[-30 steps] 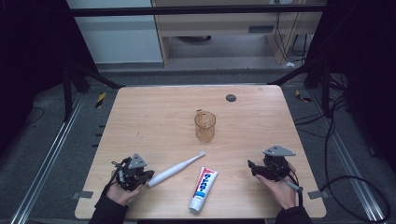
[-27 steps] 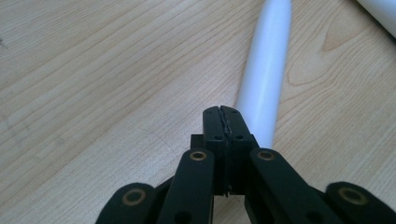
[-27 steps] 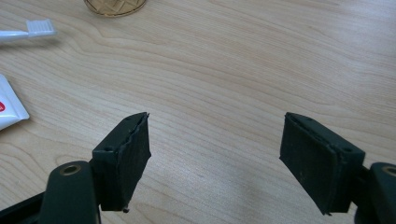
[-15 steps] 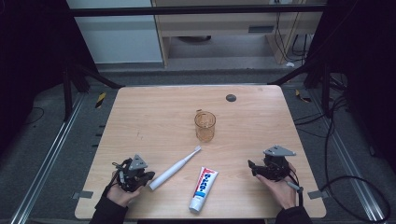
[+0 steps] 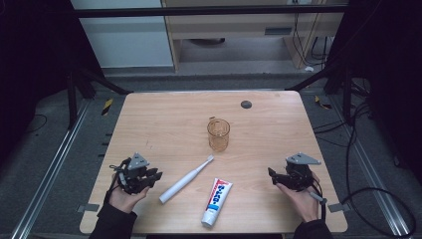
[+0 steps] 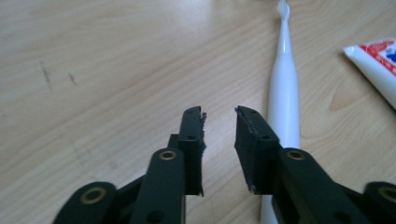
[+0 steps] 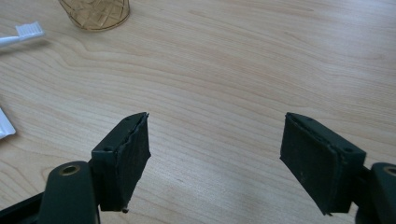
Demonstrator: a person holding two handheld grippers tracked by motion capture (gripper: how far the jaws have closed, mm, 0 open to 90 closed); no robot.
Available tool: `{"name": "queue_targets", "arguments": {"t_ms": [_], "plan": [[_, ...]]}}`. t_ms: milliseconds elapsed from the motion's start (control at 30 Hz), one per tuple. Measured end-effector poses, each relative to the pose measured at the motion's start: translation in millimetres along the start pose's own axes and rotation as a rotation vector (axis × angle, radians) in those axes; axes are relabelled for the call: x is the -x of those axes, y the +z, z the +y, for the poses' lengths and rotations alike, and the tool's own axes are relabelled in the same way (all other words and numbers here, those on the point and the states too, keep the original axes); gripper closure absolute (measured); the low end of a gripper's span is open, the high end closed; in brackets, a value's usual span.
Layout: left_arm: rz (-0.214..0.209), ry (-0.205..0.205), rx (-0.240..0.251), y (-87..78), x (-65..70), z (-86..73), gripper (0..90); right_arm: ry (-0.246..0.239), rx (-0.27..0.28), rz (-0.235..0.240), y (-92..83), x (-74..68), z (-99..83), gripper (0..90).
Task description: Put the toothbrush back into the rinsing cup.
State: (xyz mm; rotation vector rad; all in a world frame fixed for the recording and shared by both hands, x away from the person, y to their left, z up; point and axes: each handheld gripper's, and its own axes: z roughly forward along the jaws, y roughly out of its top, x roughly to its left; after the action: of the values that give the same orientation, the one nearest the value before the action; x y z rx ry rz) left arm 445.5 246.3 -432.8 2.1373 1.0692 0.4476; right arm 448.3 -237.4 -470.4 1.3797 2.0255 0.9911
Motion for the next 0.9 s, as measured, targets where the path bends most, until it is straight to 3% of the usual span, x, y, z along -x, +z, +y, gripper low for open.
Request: {"name": "queue_targets", "arguments": {"t_ms": [300, 567, 900], "plan": [[-0.014, 0.017, 0.023, -4.2, 1.5, 25.8, 49.7, 0.008, 0.001, -0.004, -1.1, 0.3, 1.9, 23.5], [-0.038, 0.04, 0.021, 5.7, 9.8, 48.0, 43.9, 0.005, 0.003, -0.011, -2.4, 3.2, 1.9, 23.2], [-0.07, 0.067, -0.021, 21.0, 18.0, 56.4, 40.1, 0.008, 0.001, -0.009, -1.8, 3.1, 2.7, 23.1]]}}
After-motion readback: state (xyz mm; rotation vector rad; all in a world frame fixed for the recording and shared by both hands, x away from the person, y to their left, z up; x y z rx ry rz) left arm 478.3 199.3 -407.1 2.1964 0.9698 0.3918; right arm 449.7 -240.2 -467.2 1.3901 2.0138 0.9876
